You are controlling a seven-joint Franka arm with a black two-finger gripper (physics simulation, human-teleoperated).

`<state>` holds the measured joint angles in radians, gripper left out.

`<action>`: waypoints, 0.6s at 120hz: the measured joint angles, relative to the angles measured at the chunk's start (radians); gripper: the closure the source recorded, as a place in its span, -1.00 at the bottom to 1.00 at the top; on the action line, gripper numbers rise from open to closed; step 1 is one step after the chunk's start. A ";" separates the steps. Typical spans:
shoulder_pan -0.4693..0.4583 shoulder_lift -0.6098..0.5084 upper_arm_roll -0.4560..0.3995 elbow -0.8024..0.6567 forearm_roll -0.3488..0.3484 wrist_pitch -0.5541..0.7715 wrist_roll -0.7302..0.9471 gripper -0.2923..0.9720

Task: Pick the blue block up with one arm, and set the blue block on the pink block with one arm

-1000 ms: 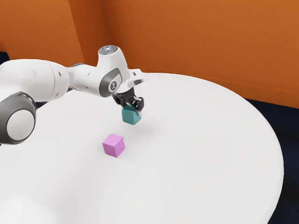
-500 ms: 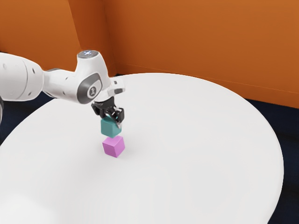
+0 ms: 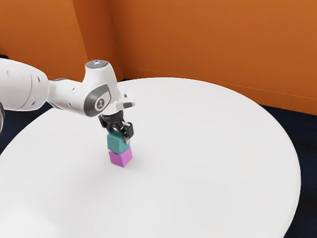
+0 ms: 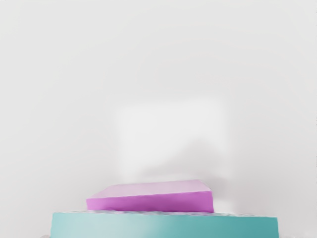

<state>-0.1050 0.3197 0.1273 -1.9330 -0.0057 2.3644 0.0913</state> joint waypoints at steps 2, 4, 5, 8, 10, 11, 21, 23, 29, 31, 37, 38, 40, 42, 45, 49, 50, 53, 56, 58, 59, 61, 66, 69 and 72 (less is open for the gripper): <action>0.000 0.000 0.000 0.000 0.000 0.000 0.002 -0.28; 0.000 0.000 0.000 0.000 0.001 0.000 0.004 -0.30; -0.001 0.000 0.000 0.000 0.001 0.000 0.005 -0.31; -0.001 0.000 0.000 0.000 0.001 -0.001 0.008 -0.33; -0.001 0.000 0.000 0.000 0.002 -0.001 0.010 -0.35; -0.001 0.000 0.000 0.000 0.002 -0.001 0.010 -0.35; 0.000 0.000 0.000 0.000 0.003 -0.001 0.019 -0.41; 0.001 0.000 0.000 0.000 0.003 -0.001 0.020 -0.42; 0.003 0.000 0.000 0.000 0.003 -0.002 0.024 -0.45; 0.004 -0.001 0.000 0.000 0.003 -0.002 0.026 -0.45; 0.006 -0.002 0.000 0.001 0.003 -0.002 0.029 -0.47; 0.006 -0.002 0.000 0.001 0.003 -0.002 0.030 -0.47; 0.007 -0.002 0.000 0.002 0.003 -0.002 0.031 -0.48; 0.007 -0.003 0.001 0.003 0.003 -0.002 0.032 -0.48; 0.008 -0.005 0.000 0.004 0.003 -0.002 0.034 -0.49; 0.008 -0.008 0.000 0.007 0.003 -0.002 0.036 -0.50; 0.008 -0.010 0.000 0.007 0.002 -0.002 0.036 -0.50; 0.008 -0.017 0.000 0.009 0.001 -0.002 0.038 -0.50; 0.008 -0.024 0.000 0.012 0.000 -0.002 0.039 -0.51; 0.007 -0.029 0.000 0.015 0.000 -0.002 0.040 -0.51; 0.007 -0.032 0.000 0.018 0.000 -0.002 0.041 -0.51; 0.005 -0.039 -0.001 0.023 -0.001 -0.002 0.042 -0.51; 0.001 -0.054 -0.001 0.036 -0.002 -0.002 0.044 -0.52; -0.001 -0.065 -0.003 0.045 -0.002 -0.002 0.045 -0.52; -0.004 -0.078 -0.003 0.052 -0.002 -0.002 0.046 -0.52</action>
<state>-0.1091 0.2416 0.1240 -1.8810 -0.0079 2.3623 0.1376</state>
